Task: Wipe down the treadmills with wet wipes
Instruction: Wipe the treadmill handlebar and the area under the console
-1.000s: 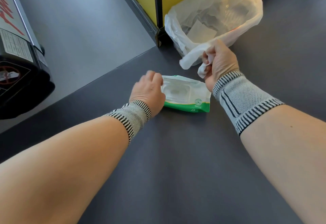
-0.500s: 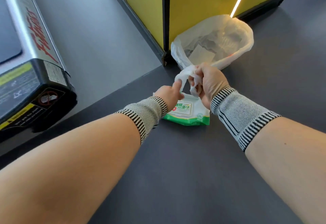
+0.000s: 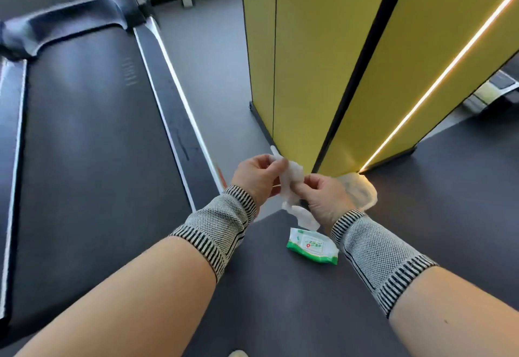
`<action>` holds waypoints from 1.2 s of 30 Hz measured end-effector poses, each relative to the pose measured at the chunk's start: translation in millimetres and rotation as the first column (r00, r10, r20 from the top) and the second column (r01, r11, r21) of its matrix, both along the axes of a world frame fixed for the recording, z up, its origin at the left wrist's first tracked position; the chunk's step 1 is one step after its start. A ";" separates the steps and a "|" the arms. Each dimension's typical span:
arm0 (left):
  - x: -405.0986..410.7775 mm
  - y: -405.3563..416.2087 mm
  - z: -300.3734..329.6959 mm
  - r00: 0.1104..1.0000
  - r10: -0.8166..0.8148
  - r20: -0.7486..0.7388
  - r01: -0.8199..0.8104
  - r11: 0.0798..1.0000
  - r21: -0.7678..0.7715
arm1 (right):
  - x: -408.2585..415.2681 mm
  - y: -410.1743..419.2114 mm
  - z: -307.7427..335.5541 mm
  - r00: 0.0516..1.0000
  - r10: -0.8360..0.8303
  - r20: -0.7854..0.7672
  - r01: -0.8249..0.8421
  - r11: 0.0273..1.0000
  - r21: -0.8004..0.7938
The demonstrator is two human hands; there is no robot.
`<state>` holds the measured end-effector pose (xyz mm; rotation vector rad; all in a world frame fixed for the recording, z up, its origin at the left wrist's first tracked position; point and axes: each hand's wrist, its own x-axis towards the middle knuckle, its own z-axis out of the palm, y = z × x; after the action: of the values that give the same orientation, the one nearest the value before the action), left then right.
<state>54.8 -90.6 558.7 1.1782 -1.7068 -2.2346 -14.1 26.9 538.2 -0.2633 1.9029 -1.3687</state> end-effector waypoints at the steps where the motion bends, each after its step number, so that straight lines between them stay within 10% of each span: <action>1: 3.9 -9.9 34.9 1.000 0.020 -0.002 -0.020 1.000 -0.021 | 4.9 -10.8 34.7 0.999 -0.038 -0.017 0.038 0.999 -0.009; 10: 6.7 -107.8 255.1 0.983 0.181 0.013 -0.152 0.862 -0.483 | -9.0 -105.6 253.4 0.984 -0.132 0.116 0.157 0.958 -0.241; 15: 1.0 -152.4 320.3 0.998 0.054 -0.029 -0.060 0.959 -0.278 | -40.2 -155.5 324.4 0.992 -0.079 0.103 0.112 0.919 -0.379; 26: -32.6 -268.6 404.4 0.938 0.258 -0.233 -0.340 0.820 -0.461 | -98.8 -279.5 402.6 0.999 -0.052 0.013 0.051 0.858 -0.512; 36: -88.5 -406.4 457.0 0.983 0.111 -0.146 -0.179 0.757 -0.628 | -167.7 -422.6 441.0 0.994 0.048 -0.099 -0.095 0.825 -0.558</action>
<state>-33.8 -497.0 1015.7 0.9553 -2.0055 -1.3843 -181.8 -395.8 979.2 -0.6818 1.4839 -1.8692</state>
